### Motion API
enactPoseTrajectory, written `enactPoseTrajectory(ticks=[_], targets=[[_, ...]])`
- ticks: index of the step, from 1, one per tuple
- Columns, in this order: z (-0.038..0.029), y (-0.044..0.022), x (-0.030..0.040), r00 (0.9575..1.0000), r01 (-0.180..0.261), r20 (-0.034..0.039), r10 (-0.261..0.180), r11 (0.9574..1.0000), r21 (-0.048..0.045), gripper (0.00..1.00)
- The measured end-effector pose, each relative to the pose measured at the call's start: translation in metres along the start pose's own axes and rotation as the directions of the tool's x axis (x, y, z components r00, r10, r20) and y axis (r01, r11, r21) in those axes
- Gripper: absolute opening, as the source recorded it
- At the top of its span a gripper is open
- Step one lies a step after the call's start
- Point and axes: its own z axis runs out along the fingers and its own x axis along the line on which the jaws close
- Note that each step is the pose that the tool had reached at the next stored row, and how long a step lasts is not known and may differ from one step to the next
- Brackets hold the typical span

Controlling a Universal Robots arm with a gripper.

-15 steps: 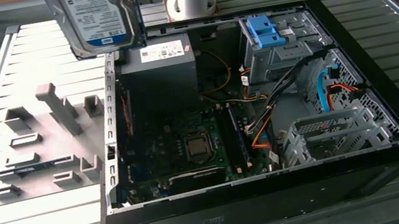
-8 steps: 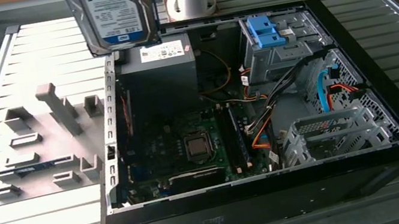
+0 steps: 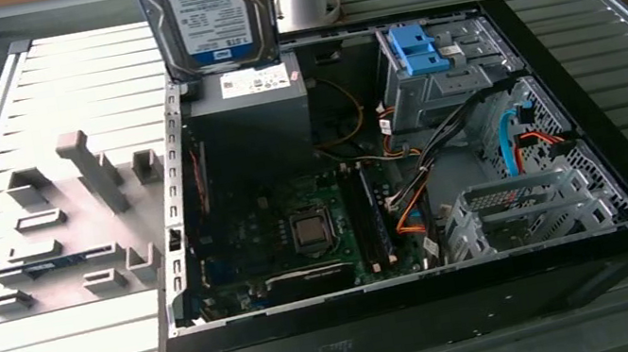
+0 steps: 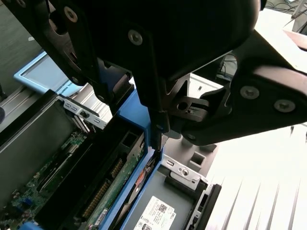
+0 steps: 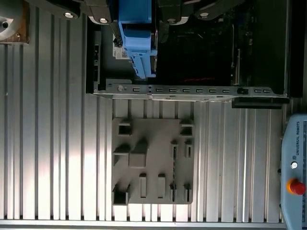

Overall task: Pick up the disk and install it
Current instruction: 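Pick up the disk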

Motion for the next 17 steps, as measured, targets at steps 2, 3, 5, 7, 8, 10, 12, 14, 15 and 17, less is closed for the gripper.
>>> enactPoseTrajectory(ticks=[2, 3, 5, 7, 8, 10, 12, 14, 15, 17], targets=[[-0.0001, -0.0053, 0.0, 1.0, 0.0, 0.0, 0.0, 1.0, 0.0, 0.37], [-0.0001, -0.0078, 0.0, 1.0, 0.0, 0.0001, 0.0, 1.0, 0.0001, 0.37], [-0.0001, -0.0131, 0.0, 1.0, 0.0, 0.0, 0.0, 1.0, 0.0, 0.37], [-0.0002, -0.0183, 0.0, 1.0, 0.0, 0.0, 0.0, 1.0, 0.0, 0.37], [-0.0002, -0.0209, 0.0, 1.0, 0.0, 0.0, 0.0, 1.0, 0.0001, 0.37], [-0.0003, -0.0262, 0.0, 1.0, 0.0, 0.0, 0.0, 1.0, 0.0, 0.37], [-0.0003, -0.0315, 0.0, 1.0, 0.0, 0.0001, 0.0, 1.0, 0.0001, 0.37], [-0.0005, -0.0367, 0.0, 1.0, 0.0, 0.0, 0.0, 1.0, 0.0, 0.37], [-0.0005, -0.0393, 0.0, 1.0, 0.0, 0.0, 0.0, 1.0, 0.0, 0.37], [-0.0006, -0.0447, 0.0, 1.0, 0.0, 0.0, 0.0, 1.0, 0.0, 0.37]])
